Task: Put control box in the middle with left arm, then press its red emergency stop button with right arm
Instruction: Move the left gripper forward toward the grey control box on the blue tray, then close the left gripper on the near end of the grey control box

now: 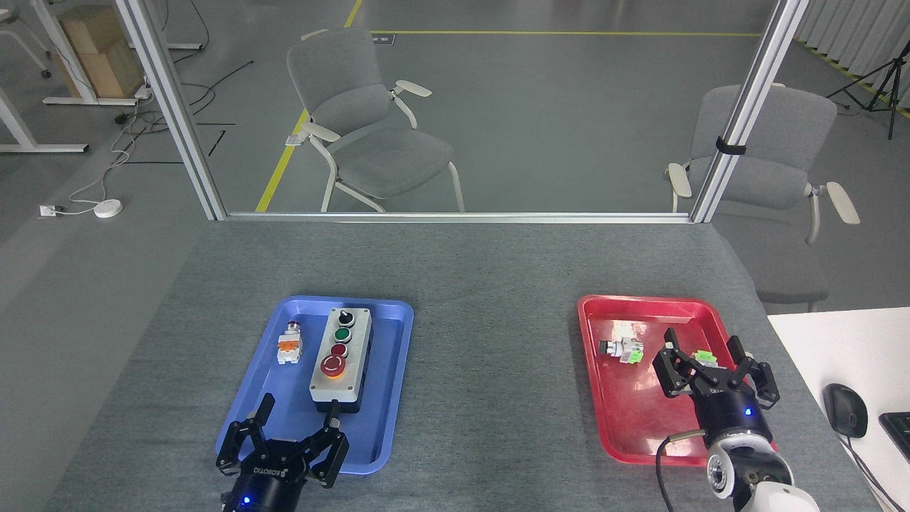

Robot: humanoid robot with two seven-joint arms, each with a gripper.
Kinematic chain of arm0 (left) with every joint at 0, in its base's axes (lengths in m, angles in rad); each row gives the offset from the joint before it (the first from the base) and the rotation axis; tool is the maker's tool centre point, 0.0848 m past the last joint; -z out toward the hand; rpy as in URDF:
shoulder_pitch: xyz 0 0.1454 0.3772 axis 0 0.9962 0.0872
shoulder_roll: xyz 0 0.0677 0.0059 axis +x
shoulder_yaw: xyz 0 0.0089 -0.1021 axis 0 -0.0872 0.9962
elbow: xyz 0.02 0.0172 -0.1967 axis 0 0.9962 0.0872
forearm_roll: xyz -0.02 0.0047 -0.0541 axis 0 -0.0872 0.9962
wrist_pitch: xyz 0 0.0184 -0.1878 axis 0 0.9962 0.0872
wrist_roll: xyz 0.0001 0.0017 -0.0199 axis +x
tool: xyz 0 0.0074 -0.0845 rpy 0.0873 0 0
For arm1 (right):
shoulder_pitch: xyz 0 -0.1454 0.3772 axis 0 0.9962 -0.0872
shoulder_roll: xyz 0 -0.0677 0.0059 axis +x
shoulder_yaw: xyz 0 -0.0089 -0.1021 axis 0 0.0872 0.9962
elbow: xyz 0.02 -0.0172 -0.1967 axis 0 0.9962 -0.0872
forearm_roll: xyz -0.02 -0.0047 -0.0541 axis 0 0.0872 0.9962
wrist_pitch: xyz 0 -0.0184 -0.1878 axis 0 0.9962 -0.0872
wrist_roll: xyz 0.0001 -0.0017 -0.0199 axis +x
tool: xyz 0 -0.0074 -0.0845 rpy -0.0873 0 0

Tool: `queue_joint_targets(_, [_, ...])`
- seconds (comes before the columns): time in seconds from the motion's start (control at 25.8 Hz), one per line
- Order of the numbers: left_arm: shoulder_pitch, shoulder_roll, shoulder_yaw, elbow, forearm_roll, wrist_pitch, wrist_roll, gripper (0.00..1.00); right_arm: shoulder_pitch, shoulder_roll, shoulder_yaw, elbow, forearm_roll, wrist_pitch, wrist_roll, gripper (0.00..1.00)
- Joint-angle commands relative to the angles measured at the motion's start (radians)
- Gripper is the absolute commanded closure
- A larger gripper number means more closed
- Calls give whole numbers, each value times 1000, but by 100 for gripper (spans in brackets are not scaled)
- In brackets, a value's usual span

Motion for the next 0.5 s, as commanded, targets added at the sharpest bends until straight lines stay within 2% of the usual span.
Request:
queue_joint_targets(0.0, [-6,-45,-24,41,-20,40,-40,1,0,-1,0,0,0,-2,5,1])
queue_joint_targets(0.16, [-34,-75,-47,102,-95,75,-129,1,0,-1,0,0,0,-2,5,1])
queue_joint_targets(0.31, [-98,-120,-47,205,-113,95,-138,1,0,0,0,0,0,-2,5,1])
queue_joint_targets(0.47, [-209,-147,-47,349,-112,141,-140,1,0,2,0,0,0,-2,5,1])
